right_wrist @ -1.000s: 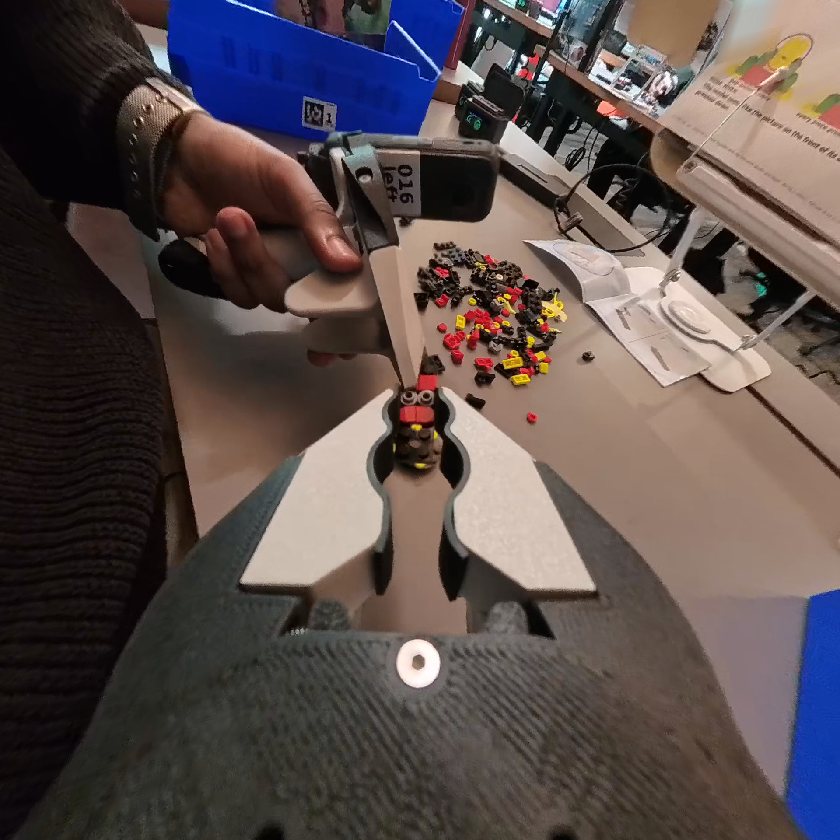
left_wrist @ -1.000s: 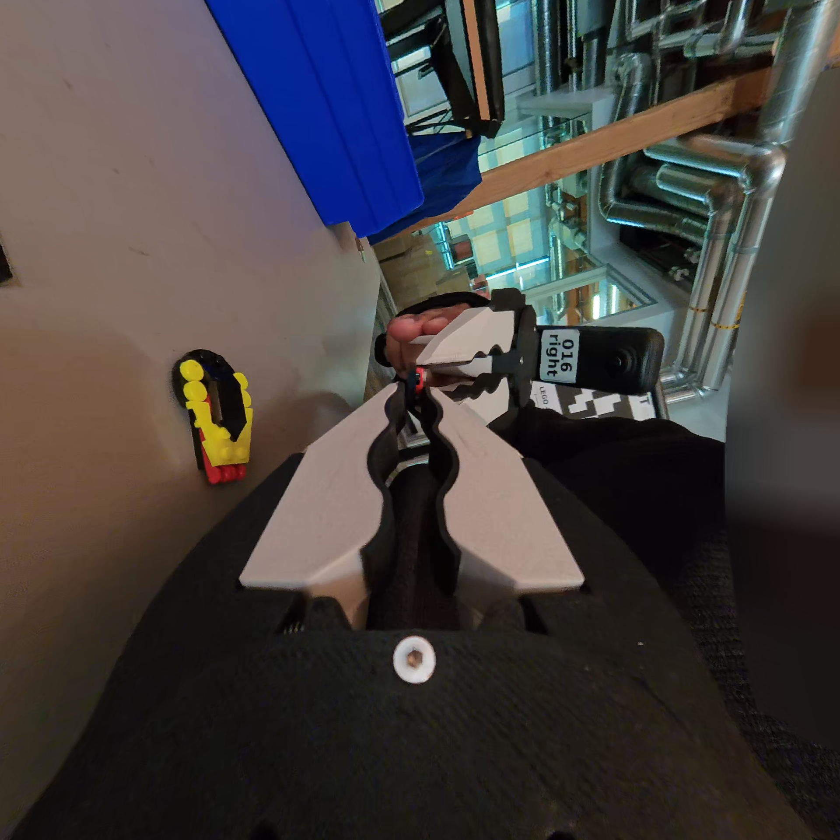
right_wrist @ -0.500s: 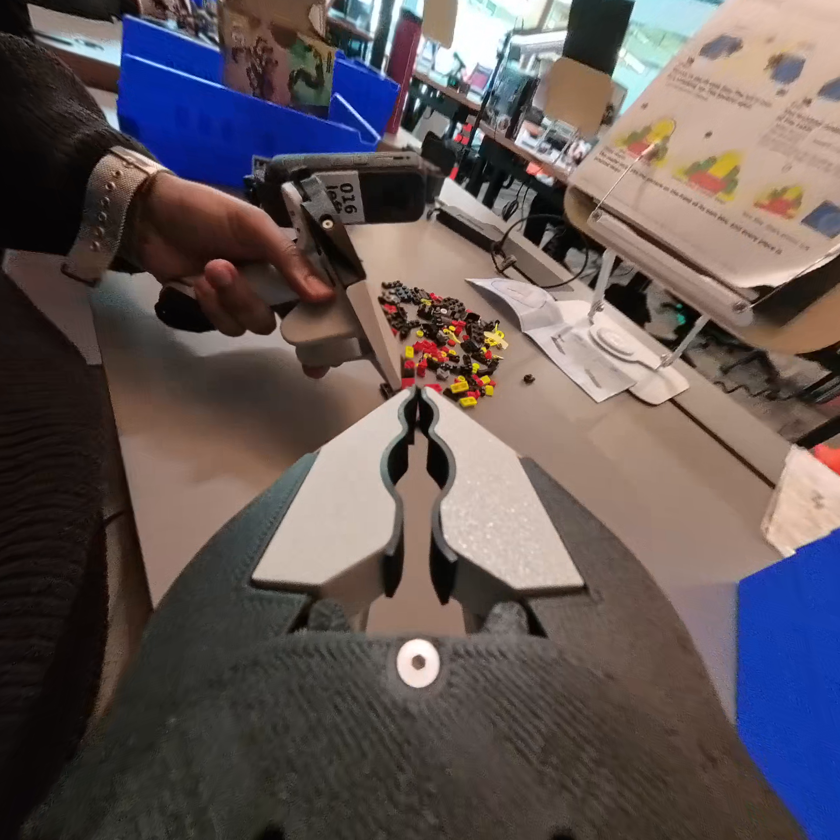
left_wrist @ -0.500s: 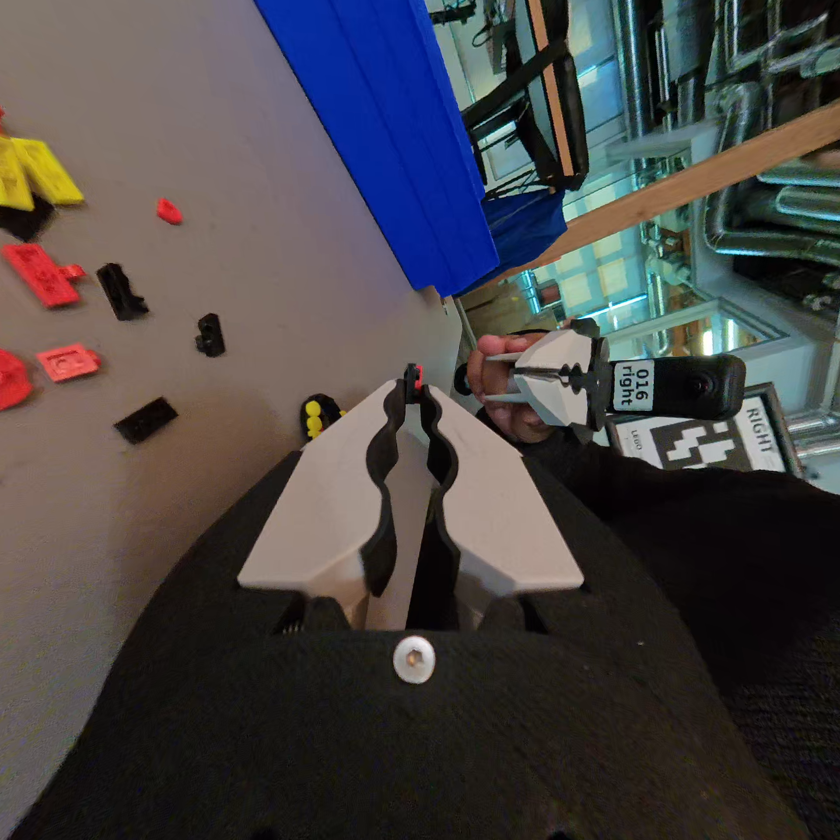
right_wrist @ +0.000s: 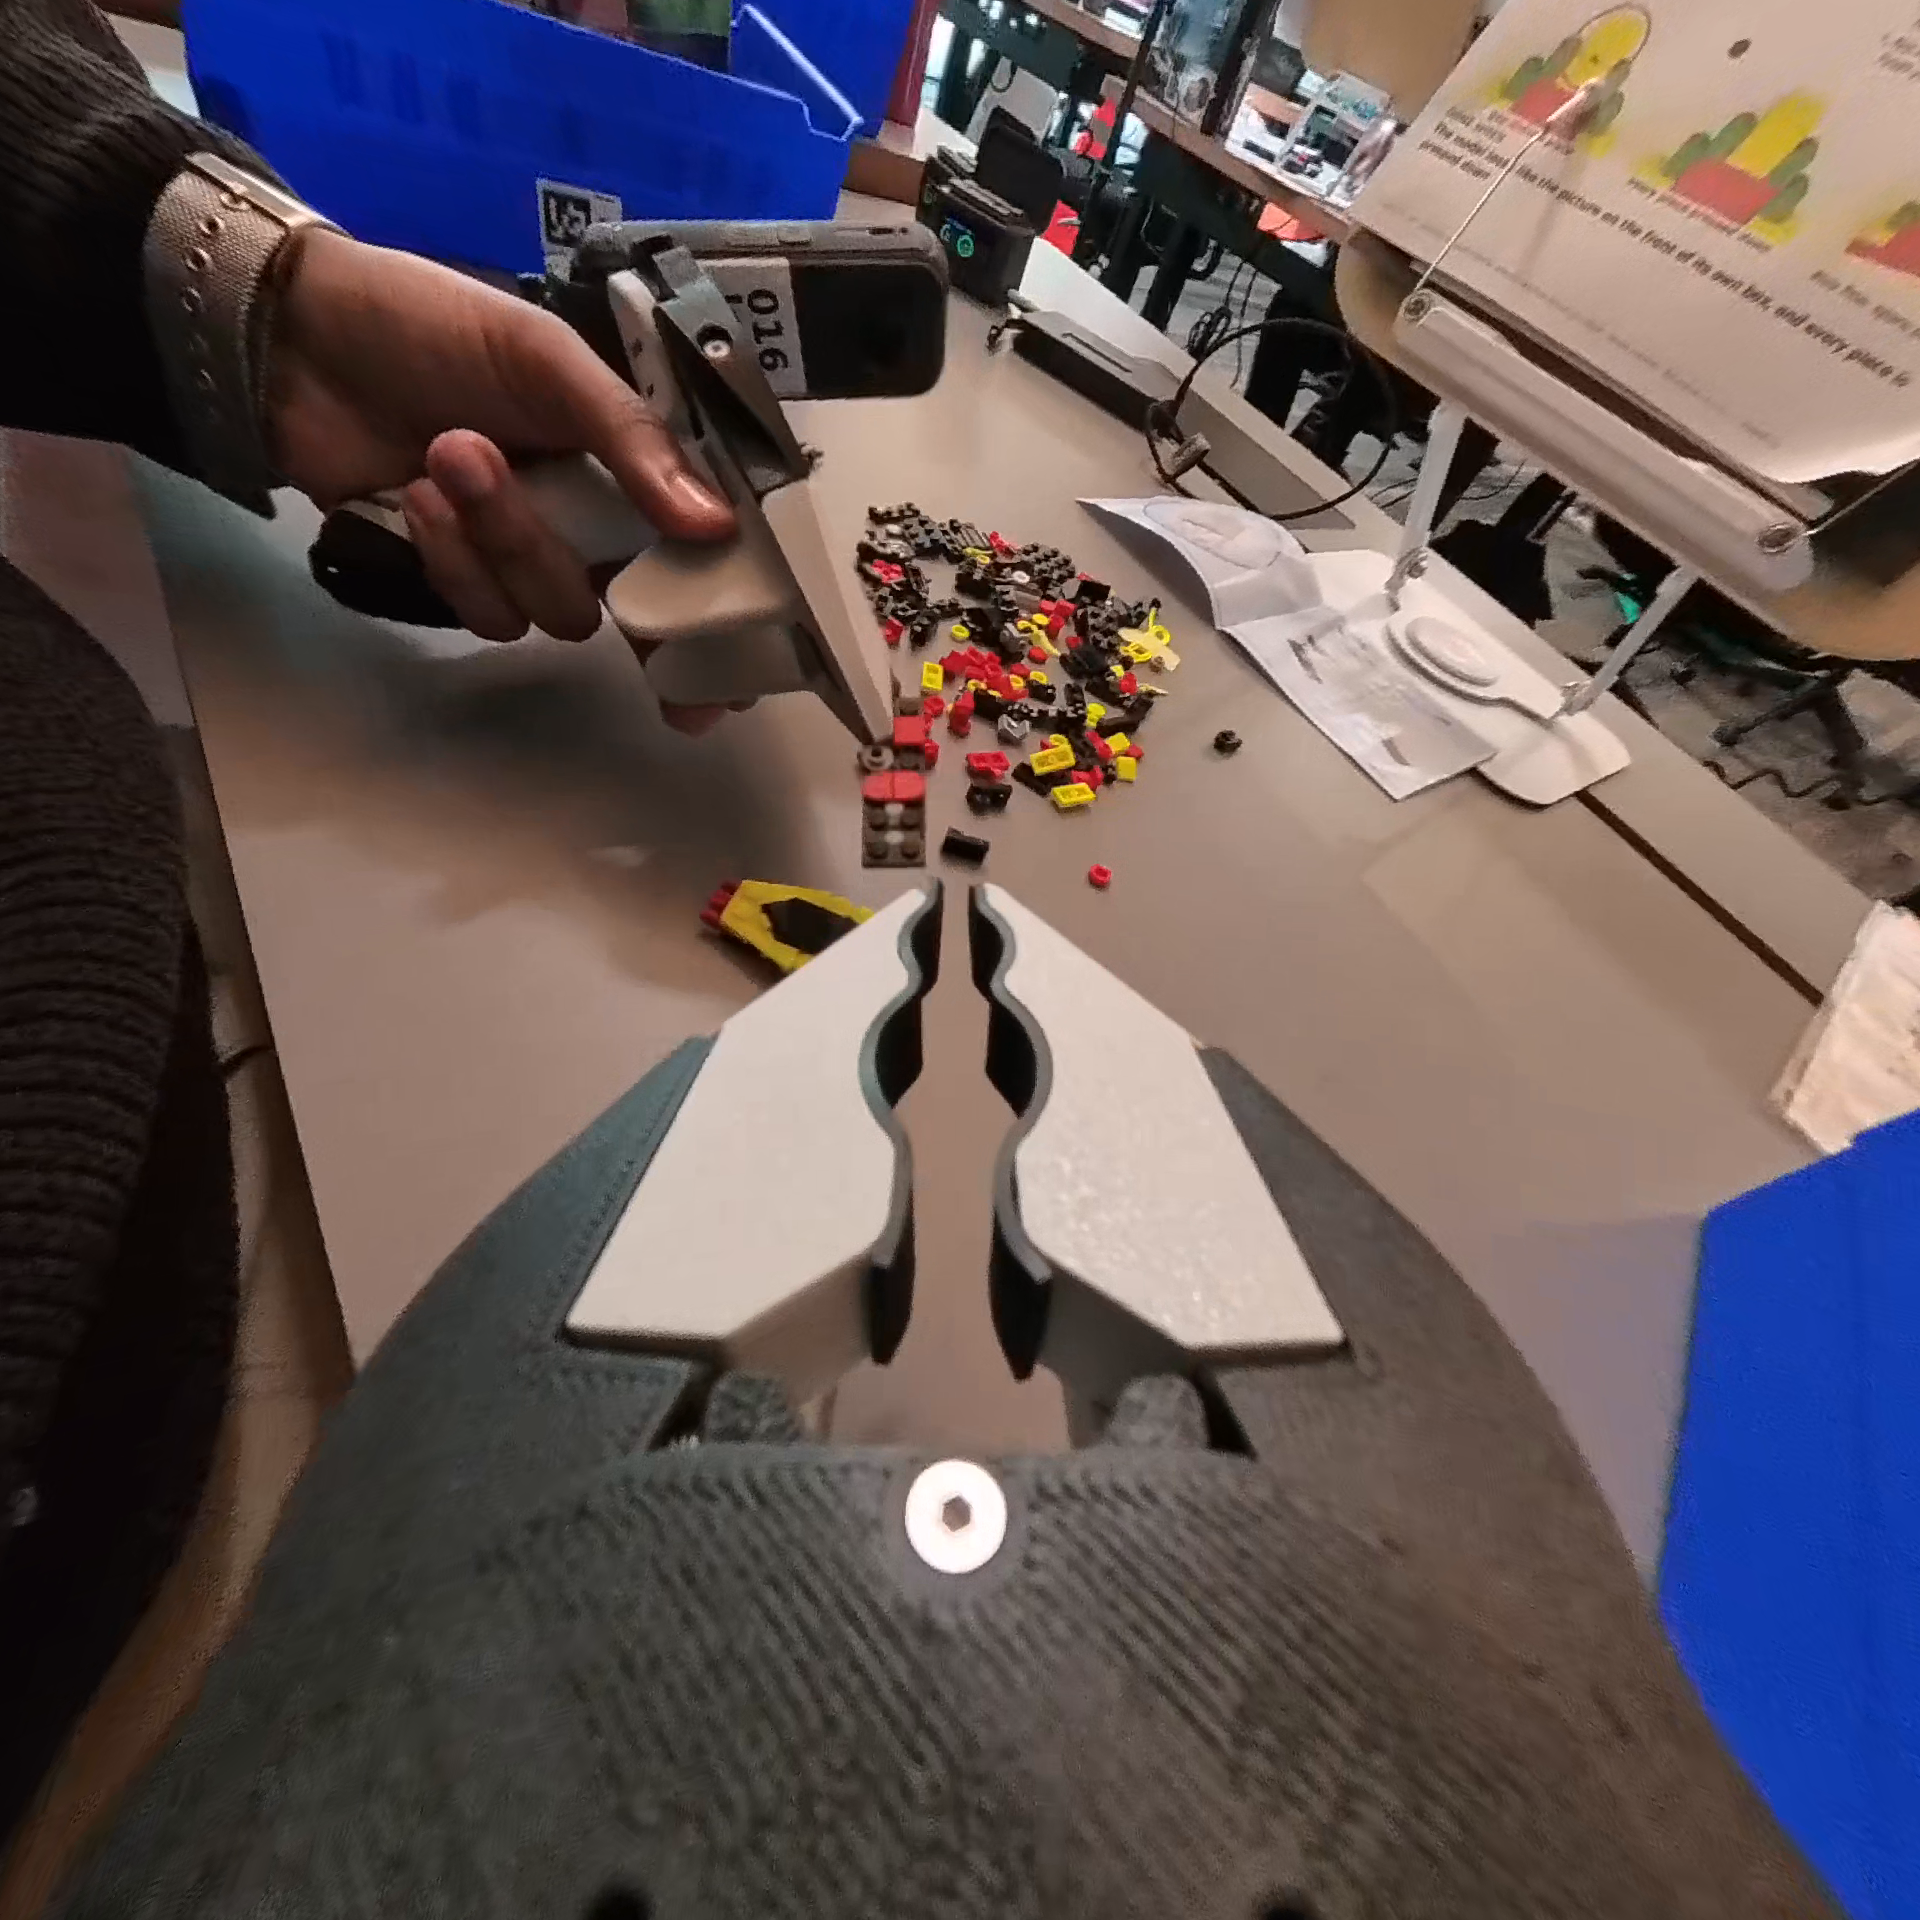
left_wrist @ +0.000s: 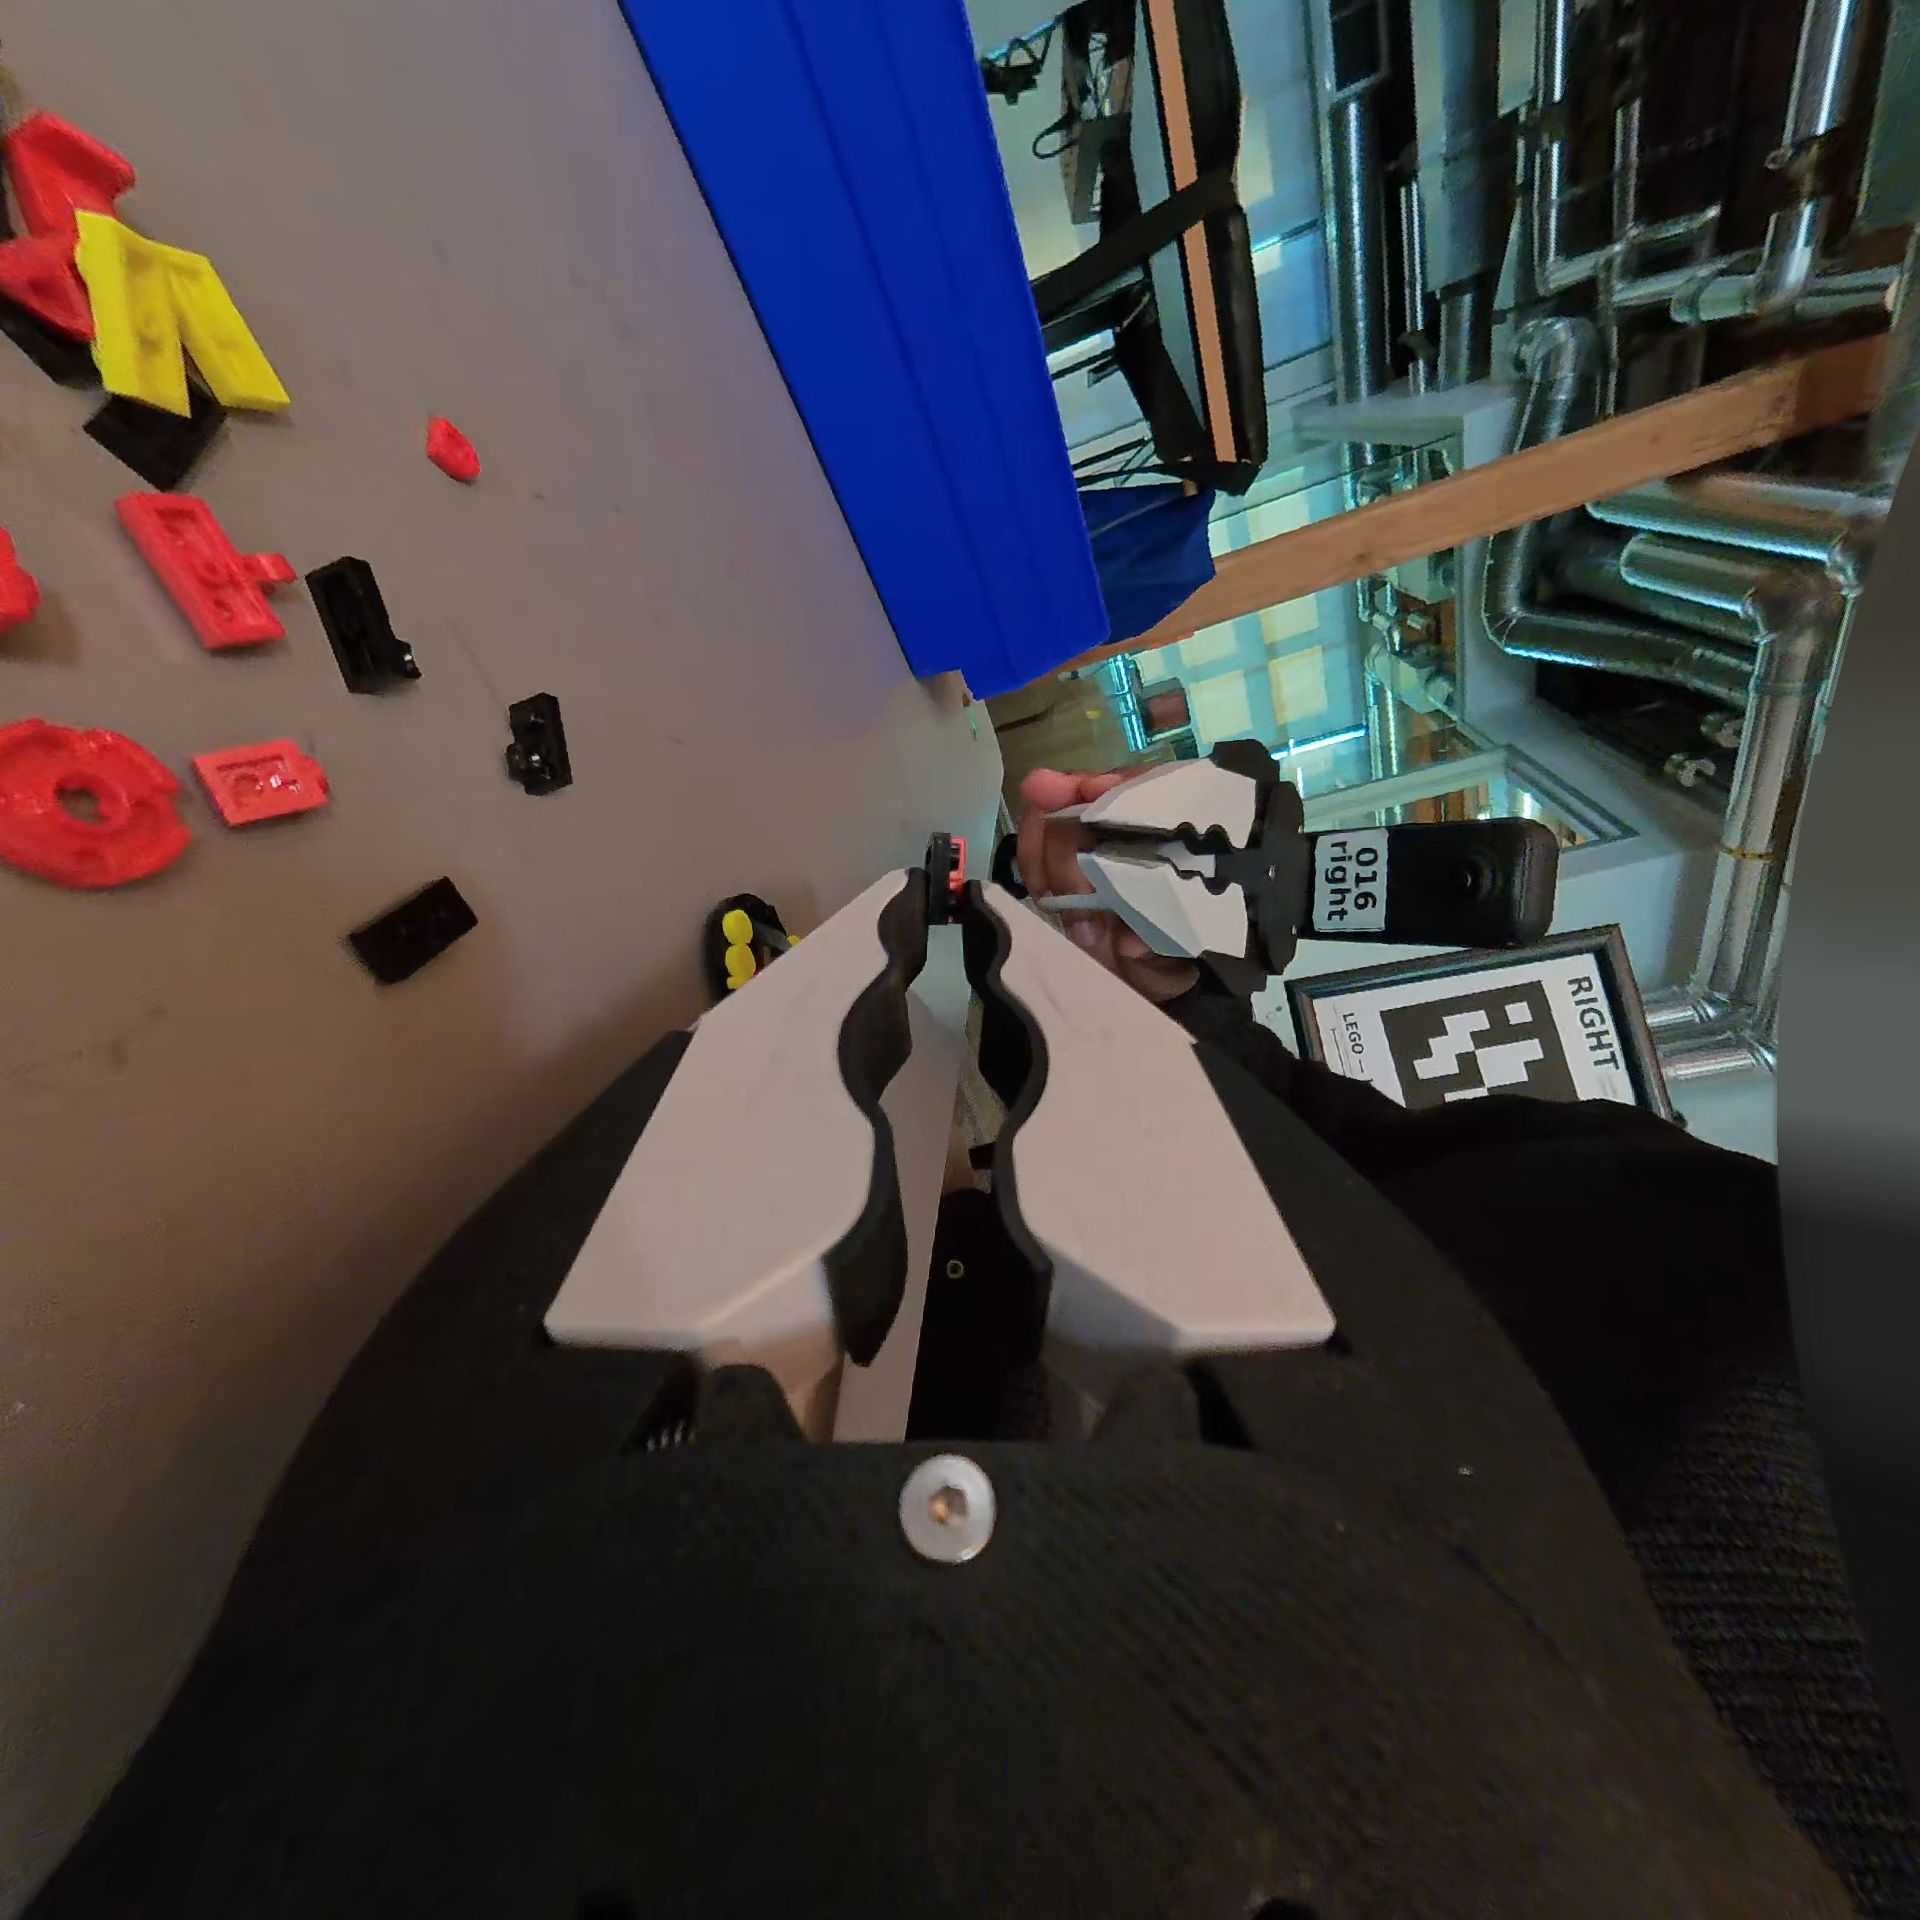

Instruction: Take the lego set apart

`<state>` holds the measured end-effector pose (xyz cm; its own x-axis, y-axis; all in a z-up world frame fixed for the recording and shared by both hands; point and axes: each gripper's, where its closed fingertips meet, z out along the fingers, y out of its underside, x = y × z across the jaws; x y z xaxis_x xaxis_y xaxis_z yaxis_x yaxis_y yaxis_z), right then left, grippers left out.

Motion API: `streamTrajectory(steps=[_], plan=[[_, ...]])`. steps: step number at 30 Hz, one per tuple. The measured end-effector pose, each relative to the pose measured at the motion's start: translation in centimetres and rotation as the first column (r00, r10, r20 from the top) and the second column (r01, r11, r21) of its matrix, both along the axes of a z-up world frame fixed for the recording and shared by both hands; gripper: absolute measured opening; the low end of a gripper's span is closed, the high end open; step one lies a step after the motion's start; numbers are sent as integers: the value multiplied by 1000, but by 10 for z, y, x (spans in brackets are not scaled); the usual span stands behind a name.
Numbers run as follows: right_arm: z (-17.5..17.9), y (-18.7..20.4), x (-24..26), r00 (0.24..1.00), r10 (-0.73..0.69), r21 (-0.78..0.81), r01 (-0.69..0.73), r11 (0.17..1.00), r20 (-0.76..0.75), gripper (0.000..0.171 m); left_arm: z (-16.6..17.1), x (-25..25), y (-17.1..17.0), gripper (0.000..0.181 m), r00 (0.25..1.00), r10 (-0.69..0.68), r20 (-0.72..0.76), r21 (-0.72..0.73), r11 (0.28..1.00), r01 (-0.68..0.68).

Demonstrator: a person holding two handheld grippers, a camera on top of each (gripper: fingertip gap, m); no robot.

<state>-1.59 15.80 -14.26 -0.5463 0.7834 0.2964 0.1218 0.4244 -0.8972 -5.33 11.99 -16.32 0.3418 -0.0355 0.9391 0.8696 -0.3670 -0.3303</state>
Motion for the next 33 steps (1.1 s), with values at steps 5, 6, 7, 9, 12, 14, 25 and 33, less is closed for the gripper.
streamTrajectory(steps=[5,6,7,9,12,14,25,33], plan=[[8,-2,5,1000,17,-14,-17,1000,-24,2,4,3,0,3,998,-20,-61,20,1000,21],[8,-4,7,1000,23,-22,-23,999,-12,2,4,3,0,3,997,-23,-76,19,1000,24],[7,-7,10,1000,27,-25,-27,999,3,2,5,4,0,3,996,-25,-85,24,999,27],[1,-15,23,997,39,-29,-38,999,63,2,7,7,0,3,995,-31,-96,30,999,34],[-28,-49,71,937,151,-114,-120,986,315,4,9,12,0,4,993,-44,-114,32,998,48],[-58,-69,112,836,177,-145,-118,982,519,7,9,12,1,3,991,-41,-127,28,999,45],[-80,-115,225,486,346,-418,45,907,803,0,18,35,3,3,982,-45,-185,34,998,53],[-69,-128,234,594,341,-417,-12,909,728,0,24,49,-3,3,976,-34,-217,49,998,46]])
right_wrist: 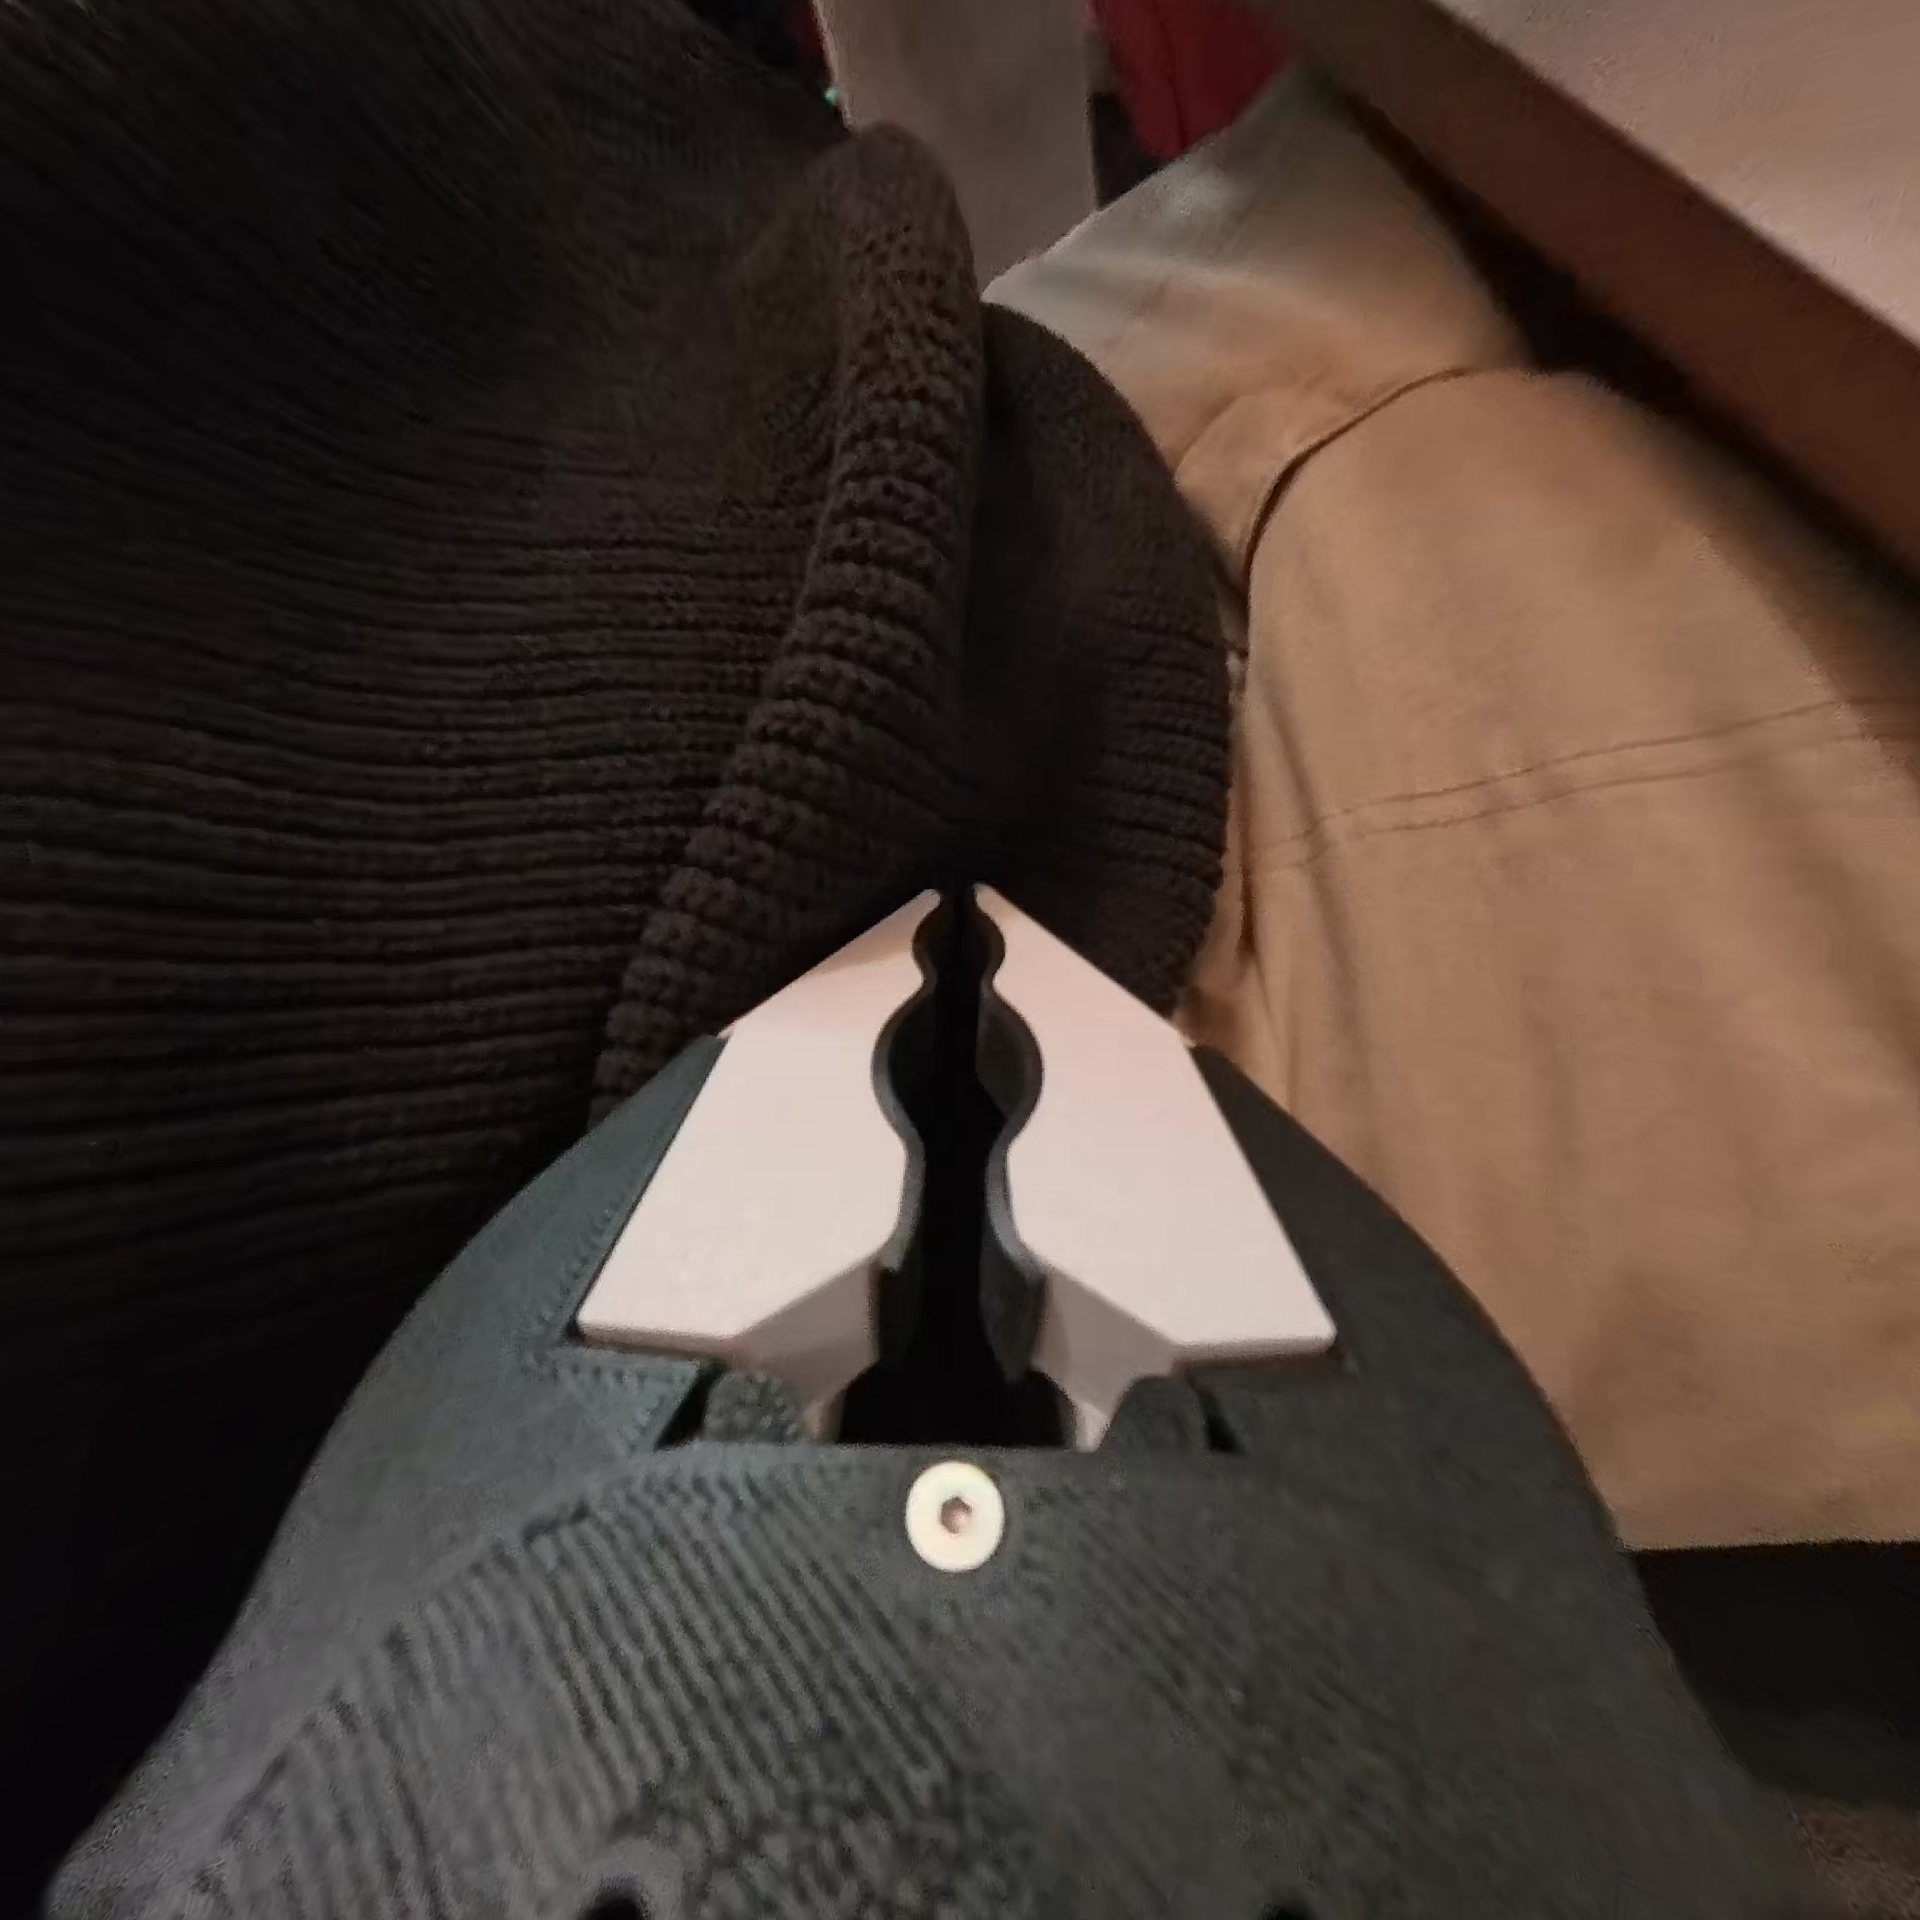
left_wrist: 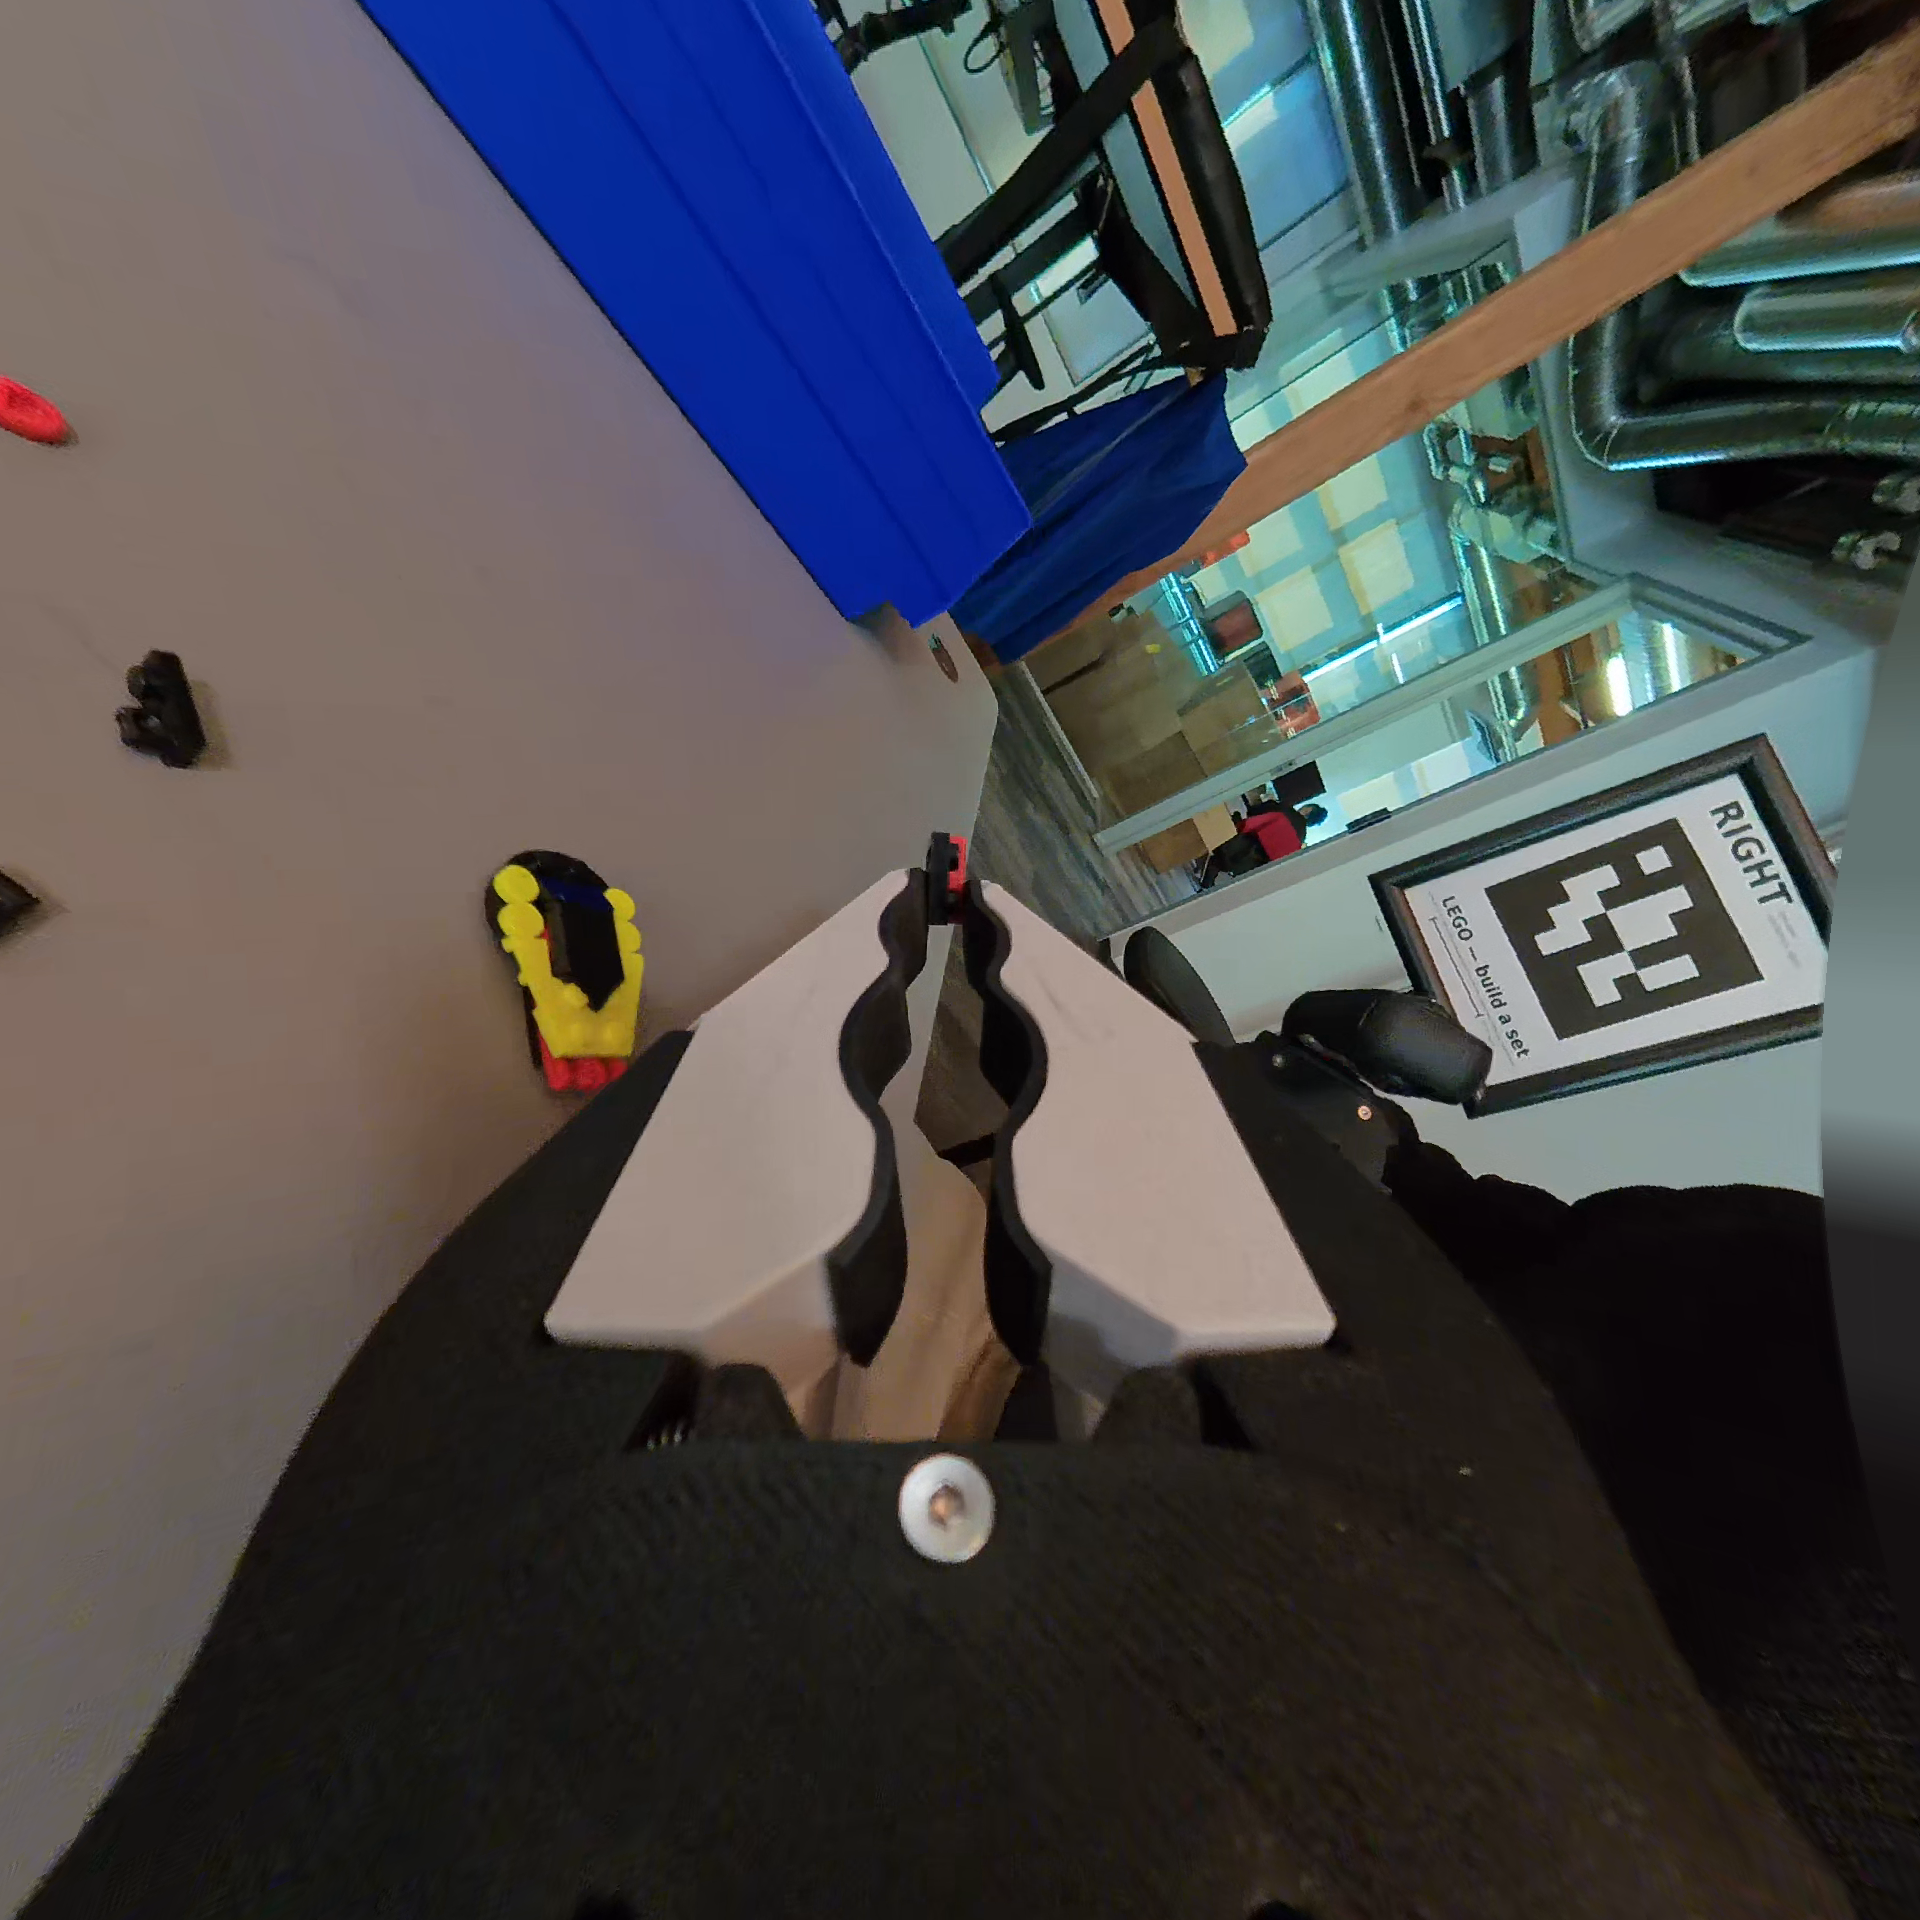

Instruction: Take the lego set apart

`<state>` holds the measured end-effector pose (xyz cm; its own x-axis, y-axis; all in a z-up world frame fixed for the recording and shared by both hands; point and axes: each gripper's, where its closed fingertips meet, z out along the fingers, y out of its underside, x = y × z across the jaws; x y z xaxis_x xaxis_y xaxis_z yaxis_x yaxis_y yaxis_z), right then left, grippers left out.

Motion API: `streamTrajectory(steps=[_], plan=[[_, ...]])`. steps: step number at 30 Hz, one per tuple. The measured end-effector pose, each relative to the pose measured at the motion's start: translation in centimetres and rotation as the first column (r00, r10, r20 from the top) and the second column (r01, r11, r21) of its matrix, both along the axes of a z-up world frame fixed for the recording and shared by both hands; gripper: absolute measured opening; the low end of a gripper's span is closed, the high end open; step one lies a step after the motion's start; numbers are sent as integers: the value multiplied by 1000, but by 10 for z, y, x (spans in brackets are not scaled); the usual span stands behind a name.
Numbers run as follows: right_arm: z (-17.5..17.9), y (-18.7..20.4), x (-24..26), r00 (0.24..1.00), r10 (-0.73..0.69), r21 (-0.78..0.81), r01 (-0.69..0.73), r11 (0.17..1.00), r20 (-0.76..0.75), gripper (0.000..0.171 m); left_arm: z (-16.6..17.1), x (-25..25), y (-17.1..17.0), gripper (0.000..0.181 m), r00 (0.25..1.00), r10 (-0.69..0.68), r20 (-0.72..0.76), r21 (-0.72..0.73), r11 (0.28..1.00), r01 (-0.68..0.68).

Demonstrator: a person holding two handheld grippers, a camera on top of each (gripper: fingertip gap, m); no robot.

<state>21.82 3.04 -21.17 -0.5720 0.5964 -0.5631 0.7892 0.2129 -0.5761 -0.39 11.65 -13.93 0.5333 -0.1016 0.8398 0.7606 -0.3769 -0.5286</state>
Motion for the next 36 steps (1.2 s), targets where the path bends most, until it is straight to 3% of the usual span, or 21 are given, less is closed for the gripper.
streamTrajectory(steps=[5,8,10,14,17,20,26,28,30,33,36], plan=[[11,2,-21,976,-214,-86,211,974,-28,0,-1,13,-7,3,1000,9,27,4,1000,-9],[11,-30,10,986,-146,-187,158,969,80,0,-2,28,-13,3,999,6,45,0,1000,-6],[16,-32,21,984,-165,-200,176,964,69,0,-3,37,-18,3,999,7,35,-5,1000,-7],[69,-44,60,999,-45,-317,37,948,-16,0,-5,52,-29,3,999,22,28,-14,1000,-21],[86,-66,96,988,101,-275,-129,953,-113,0,-7,62,-42,3,998,42,38,-21,999,-41],[106,-82,125,957,199,-343,-263,902,-211,0,-3,71,-54,3,997,65,44,-8,998,-64],[124,-96,141,955,165,-459,-266,848,-247,0,0,98,-79,3,995,91,28,0,996,-91],[109,-93,133,969,113,-378,-192,906,-221,0,-2,106,-88,3,994,100,35,-2,995,-100],[78,-74,106,970,-10,-185,-36,982,-243,15,-1,115,-96,3,993,107,48,4,994,-107],[22,-27,60,932,-151,136,205,969,-328,25,1,128,-106,3,992,117,54,9,993,-118],[-26,-42,83,984,85,332,-28,943,-157,35,6,146,-114,3,993,115,36,19,993,-116]])
